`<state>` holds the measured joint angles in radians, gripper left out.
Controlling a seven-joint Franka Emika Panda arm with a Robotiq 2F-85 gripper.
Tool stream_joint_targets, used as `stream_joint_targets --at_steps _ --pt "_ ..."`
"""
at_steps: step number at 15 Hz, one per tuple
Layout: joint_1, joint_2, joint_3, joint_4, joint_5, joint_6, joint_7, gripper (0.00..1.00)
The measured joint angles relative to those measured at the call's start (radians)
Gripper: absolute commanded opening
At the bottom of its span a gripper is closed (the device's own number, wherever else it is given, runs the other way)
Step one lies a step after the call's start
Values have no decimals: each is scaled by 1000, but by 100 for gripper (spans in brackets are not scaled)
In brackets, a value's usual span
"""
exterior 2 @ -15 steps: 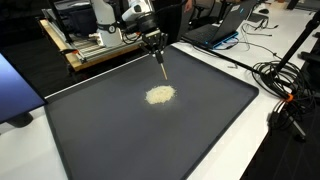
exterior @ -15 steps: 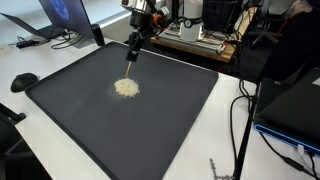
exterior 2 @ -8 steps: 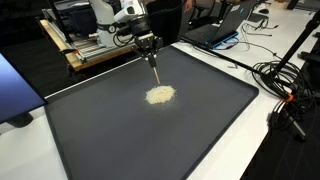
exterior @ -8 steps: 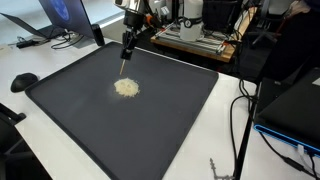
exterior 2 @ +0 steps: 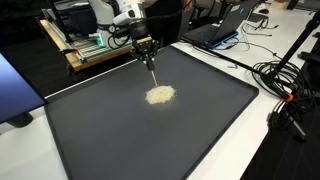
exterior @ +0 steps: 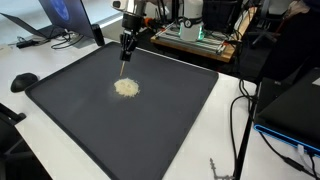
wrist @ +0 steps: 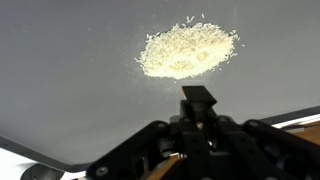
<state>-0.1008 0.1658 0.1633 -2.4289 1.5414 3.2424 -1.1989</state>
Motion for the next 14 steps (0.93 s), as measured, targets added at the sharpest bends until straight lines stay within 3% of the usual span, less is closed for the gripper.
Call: stream_joint_targets --at_steps 5,8,14 --pt "5 -4 -63 -46 -272 -28 163 3" --pt "18 -13 -133 -71 -507 -79 305 3" --pt "130 -82 -366 -69 -1016 -257 627 3"
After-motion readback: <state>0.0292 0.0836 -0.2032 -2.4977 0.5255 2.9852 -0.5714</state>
